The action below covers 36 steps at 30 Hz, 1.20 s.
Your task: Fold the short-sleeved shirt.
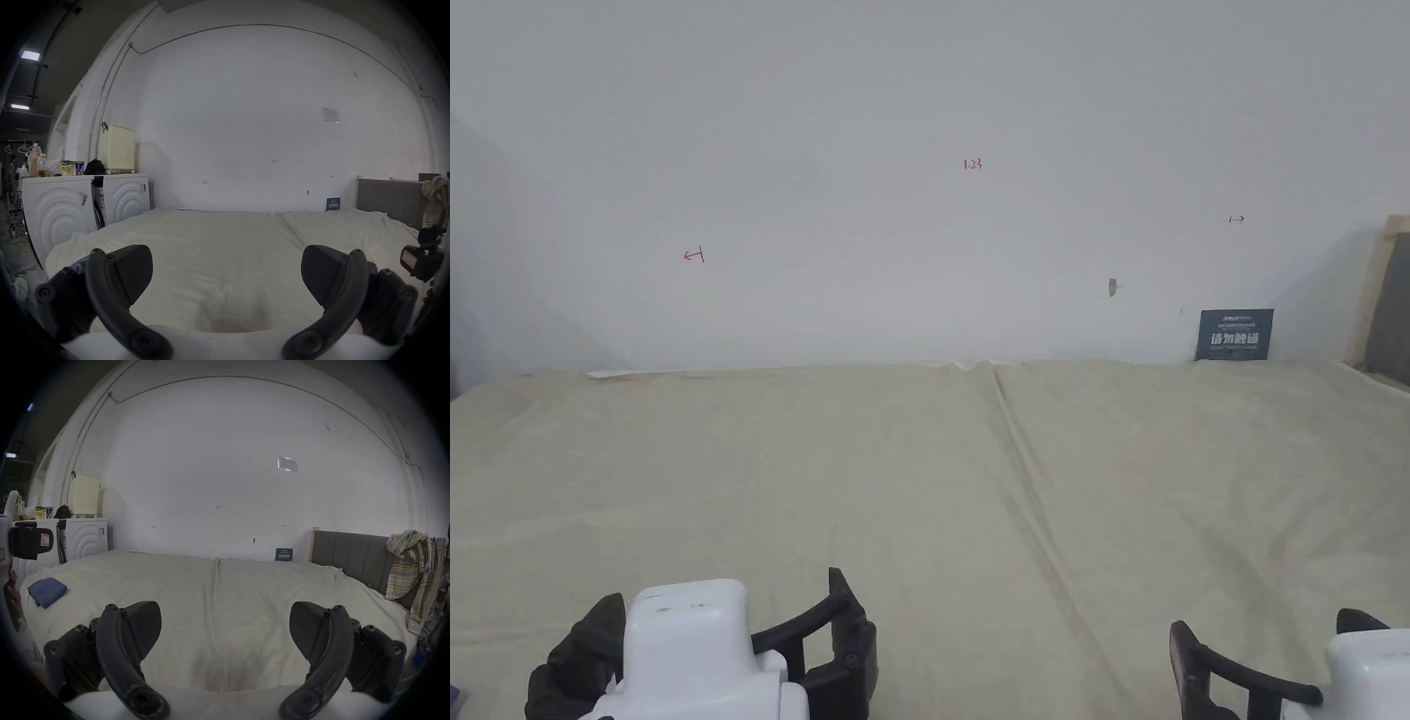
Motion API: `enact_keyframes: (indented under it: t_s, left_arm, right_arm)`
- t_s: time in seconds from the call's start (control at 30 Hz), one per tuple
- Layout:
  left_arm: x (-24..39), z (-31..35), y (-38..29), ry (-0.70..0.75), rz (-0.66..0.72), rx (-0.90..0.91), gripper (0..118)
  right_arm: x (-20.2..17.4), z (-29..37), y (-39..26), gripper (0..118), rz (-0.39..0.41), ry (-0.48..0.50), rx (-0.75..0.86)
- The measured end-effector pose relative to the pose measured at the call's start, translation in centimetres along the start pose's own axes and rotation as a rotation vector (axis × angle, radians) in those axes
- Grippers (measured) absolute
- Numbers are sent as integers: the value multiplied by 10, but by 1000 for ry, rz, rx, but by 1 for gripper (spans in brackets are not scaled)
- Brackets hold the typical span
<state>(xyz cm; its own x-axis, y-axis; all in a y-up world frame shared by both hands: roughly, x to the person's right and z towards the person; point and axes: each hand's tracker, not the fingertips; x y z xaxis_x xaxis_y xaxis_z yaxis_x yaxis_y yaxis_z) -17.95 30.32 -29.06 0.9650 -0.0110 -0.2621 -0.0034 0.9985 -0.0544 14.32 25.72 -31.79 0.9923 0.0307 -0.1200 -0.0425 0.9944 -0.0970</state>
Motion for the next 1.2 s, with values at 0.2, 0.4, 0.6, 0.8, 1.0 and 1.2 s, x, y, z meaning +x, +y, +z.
enact_keyframes:
  t_s: [0.2,0.4,0.6,0.8,1.0,1.2]
  left_arm:
    - [5,-2,-6,61,-2,-12,118]
    - [0,-3,-1,-79,50,-101,118]
    - [11,-1,-3,-37,-19,-119,118]
    - [10,3,-3,33,27,-86,118]
    - [10,4,-1,33,2,-77,118]
    - [12,3,-3,53,-5,-80,118]
  right_arm:
    - [-1,0,2,108,-3,2,8]
    - [1,-1,2,108,-7,-2,10]
    - [2,-1,0,108,-11,-11,1]
    - [2,-1,-1,108,-14,-11,-3]
    - [2,-1,-1,108,-14,-18,-4]
    - [1,0,1,108,-8,-24,-8]
